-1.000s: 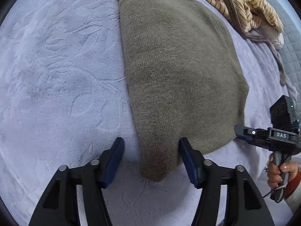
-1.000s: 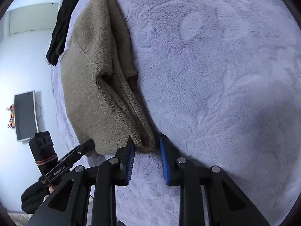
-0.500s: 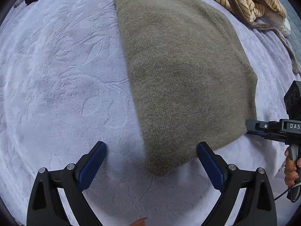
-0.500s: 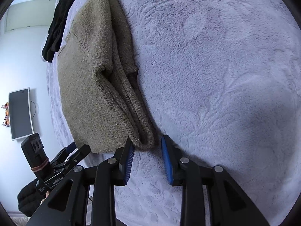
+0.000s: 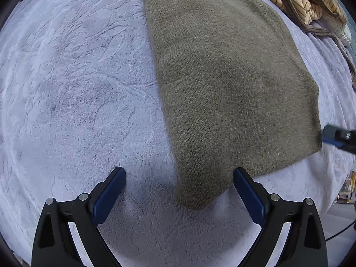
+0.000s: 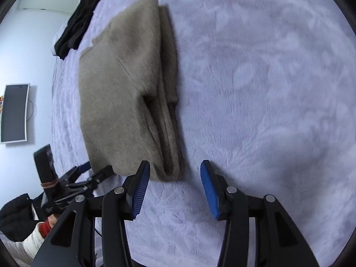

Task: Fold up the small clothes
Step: 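Open both tools and withdraw from the folded sweater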

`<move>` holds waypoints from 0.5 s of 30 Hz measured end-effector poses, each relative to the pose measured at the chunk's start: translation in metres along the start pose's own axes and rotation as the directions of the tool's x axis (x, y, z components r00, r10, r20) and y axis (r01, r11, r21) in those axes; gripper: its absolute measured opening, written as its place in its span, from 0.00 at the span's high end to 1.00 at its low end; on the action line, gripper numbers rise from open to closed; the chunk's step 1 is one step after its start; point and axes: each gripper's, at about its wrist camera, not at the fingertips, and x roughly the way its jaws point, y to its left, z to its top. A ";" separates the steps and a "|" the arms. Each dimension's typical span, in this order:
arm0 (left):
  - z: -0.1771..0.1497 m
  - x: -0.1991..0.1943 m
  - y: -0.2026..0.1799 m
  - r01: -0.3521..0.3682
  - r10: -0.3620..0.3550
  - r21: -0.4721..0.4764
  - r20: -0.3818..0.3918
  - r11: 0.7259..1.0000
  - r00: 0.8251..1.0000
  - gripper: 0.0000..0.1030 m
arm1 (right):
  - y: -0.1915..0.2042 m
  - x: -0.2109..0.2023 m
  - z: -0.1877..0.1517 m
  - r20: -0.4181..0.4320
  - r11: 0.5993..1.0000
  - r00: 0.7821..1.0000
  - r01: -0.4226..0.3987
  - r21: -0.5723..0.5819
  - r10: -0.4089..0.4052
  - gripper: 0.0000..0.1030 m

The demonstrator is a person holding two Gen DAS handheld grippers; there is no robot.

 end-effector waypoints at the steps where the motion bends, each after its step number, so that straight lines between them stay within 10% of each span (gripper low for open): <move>1: 0.001 0.001 0.000 0.002 -0.002 -0.001 -0.002 1.000 1.000 0.05 | 0.002 -0.003 0.005 0.013 1.000 1.000 -0.004 -0.001 0.004 0.51; 15: -0.002 0.019 -0.011 0.004 -0.004 -0.011 0.002 1.000 1.000 0.01 | 0.019 0.005 0.070 0.081 1.000 0.997 0.007 -0.029 -0.005 0.50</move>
